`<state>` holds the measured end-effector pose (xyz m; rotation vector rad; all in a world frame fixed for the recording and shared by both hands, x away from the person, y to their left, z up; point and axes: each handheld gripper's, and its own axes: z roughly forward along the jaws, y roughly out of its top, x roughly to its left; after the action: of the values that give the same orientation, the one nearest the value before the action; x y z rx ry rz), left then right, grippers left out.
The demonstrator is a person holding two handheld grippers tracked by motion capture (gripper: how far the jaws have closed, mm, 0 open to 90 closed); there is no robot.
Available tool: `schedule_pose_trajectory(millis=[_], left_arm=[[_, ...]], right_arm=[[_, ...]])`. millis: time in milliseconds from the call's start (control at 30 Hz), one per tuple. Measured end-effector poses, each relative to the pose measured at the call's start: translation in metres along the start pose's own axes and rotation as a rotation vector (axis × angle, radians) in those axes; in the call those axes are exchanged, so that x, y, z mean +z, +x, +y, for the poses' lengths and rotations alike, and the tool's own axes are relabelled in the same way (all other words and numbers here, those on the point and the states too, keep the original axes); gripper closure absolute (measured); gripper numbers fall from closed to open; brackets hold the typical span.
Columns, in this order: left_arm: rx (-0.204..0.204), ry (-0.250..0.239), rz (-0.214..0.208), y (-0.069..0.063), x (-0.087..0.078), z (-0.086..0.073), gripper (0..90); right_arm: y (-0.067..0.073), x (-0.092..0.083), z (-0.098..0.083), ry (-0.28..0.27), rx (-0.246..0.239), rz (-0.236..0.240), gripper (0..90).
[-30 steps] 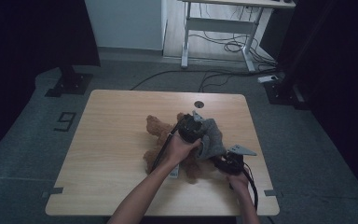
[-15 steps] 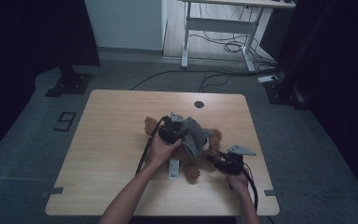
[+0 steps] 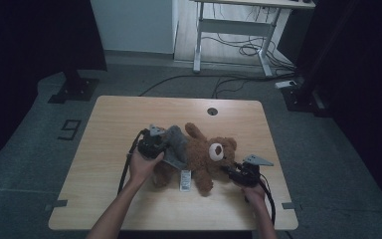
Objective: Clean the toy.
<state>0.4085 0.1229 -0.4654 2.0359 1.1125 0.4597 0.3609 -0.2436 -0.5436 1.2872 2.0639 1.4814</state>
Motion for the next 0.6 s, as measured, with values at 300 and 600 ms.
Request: schedule_pose_trajectory(millis=[300,600], left_arm=[[0.073,-0.121,-0.134,-0.047,-0.019,0.046,79.0],[0.259,-0.087,-0.219,-0.149,0.02,0.119,78.7]], right_arm=[[-0.001,0.0,0.0,-0.001,0.006,-0.002,58.0],[-0.002,0.0,-0.001,-0.006,0.008,0.004,58.0]])
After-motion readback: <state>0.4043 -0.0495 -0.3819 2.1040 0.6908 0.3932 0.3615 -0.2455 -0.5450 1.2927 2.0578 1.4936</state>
